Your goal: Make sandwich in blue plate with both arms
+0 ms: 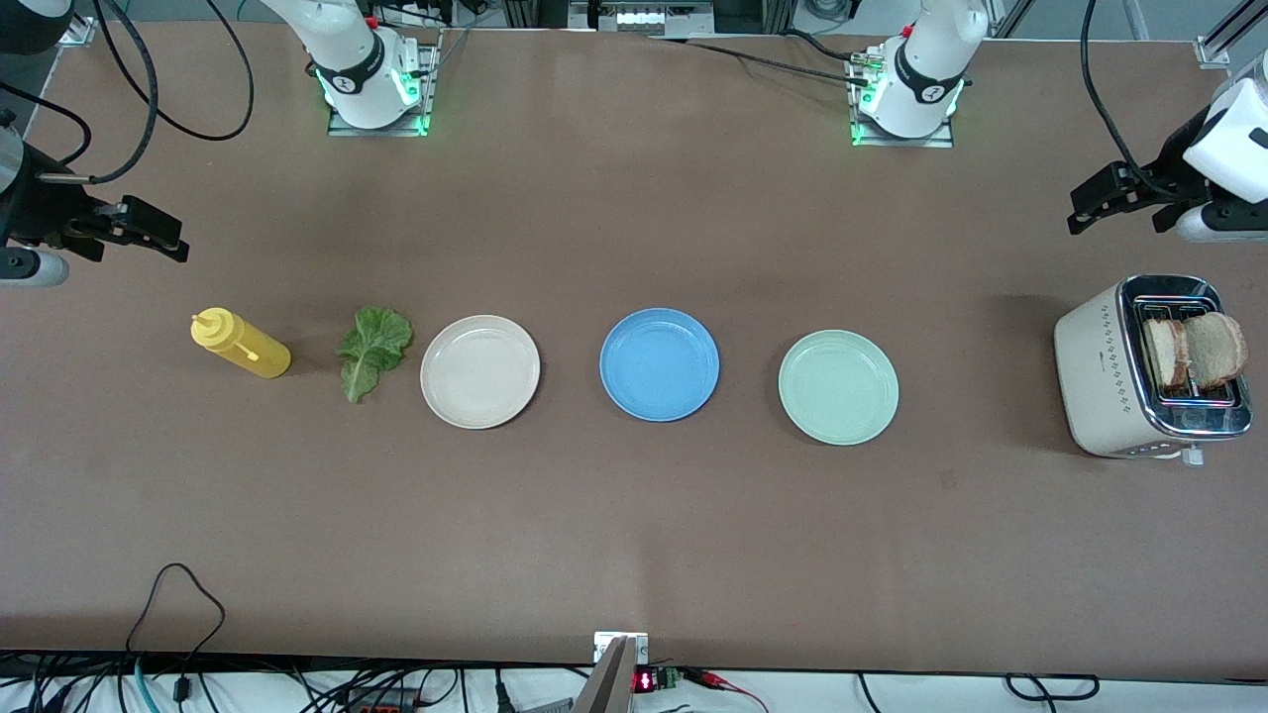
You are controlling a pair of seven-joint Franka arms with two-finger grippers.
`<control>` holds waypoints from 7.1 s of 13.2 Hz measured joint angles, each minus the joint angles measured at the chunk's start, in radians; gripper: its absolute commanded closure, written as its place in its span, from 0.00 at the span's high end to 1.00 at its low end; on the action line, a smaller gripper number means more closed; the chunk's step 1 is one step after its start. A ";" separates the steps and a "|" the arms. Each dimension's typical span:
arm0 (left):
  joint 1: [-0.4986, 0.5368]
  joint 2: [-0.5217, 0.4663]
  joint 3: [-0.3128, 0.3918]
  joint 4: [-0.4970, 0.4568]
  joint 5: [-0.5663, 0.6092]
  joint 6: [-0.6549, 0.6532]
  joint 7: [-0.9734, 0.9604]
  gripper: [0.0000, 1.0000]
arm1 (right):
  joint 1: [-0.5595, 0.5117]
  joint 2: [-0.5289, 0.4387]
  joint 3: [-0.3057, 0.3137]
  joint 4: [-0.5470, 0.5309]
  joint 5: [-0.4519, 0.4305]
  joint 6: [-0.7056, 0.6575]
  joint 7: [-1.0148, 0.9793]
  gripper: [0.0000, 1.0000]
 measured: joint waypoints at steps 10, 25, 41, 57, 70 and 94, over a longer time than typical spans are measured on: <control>0.164 0.165 0.016 0.083 0.000 0.046 0.065 1.00 | 0.000 0.001 0.005 -0.003 0.000 0.000 0.000 1.00; 0.332 0.565 0.019 0.234 0.002 0.114 0.326 0.62 | 0.084 0.267 0.014 -0.209 -0.001 0.409 0.125 1.00; 0.363 0.474 -0.068 0.472 0.001 -0.186 0.413 0.01 | 0.109 0.414 0.001 -0.513 -0.001 0.917 0.311 1.00; 0.035 0.755 -0.655 0.294 -0.115 0.369 -0.323 0.01 | 0.105 0.429 0.005 -0.485 -0.001 0.900 0.311 0.00; -0.069 0.941 -0.656 0.249 -0.118 0.700 -0.367 0.01 | 0.295 0.329 0.024 -0.180 0.153 0.403 0.726 0.00; 0.291 0.650 -0.674 0.146 -0.030 0.429 -0.279 1.00 | 0.530 0.600 0.025 0.056 0.430 0.649 1.355 0.00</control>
